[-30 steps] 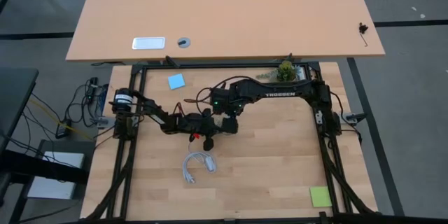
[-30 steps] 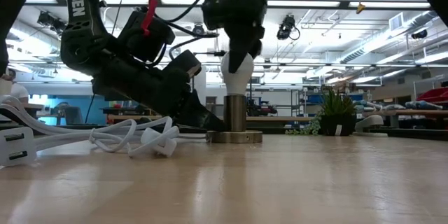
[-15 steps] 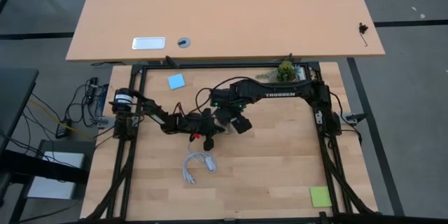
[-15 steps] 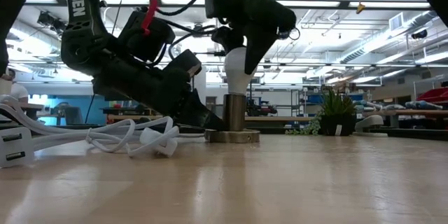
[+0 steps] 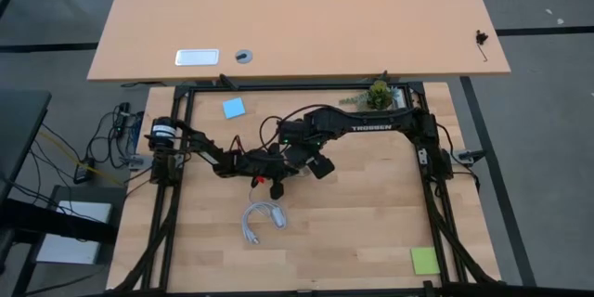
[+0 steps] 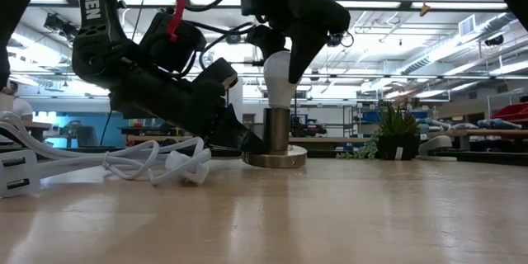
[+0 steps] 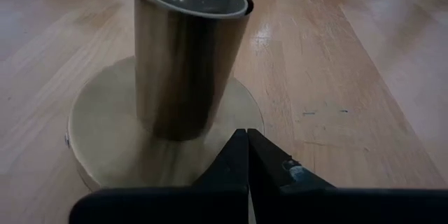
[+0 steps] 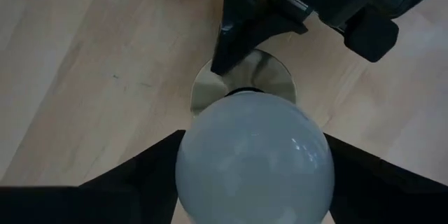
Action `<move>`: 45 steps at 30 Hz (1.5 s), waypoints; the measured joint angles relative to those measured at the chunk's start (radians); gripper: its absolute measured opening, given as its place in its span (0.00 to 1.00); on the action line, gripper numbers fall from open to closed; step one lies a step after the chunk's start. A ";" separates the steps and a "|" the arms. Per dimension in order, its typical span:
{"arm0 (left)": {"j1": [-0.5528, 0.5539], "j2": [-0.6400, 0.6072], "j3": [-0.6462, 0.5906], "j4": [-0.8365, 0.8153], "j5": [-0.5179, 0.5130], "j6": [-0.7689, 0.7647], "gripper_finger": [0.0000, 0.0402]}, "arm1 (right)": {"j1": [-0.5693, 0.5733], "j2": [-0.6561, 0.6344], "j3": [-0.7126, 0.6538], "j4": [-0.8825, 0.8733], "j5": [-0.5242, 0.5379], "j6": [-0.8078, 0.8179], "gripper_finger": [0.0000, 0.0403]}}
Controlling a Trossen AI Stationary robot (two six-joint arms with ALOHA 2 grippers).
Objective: Screw lightbulb
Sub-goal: Remove the light bulb from the lamp
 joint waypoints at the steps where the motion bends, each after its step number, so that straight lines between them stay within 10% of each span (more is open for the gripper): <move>1: 0.000 0.000 0.000 0.000 0.000 0.000 0.00 | 0.000 0.000 0.000 0.000 0.000 0.004 0.73; 24: -0.001 0.000 -0.002 -0.010 0.008 -0.002 0.00 | -0.017 -0.006 0.006 0.004 -0.013 0.965 0.87; 45: -0.001 0.000 -0.001 -0.010 0.011 -0.002 0.00 | -0.032 -0.004 -0.024 0.100 -0.041 1.128 0.87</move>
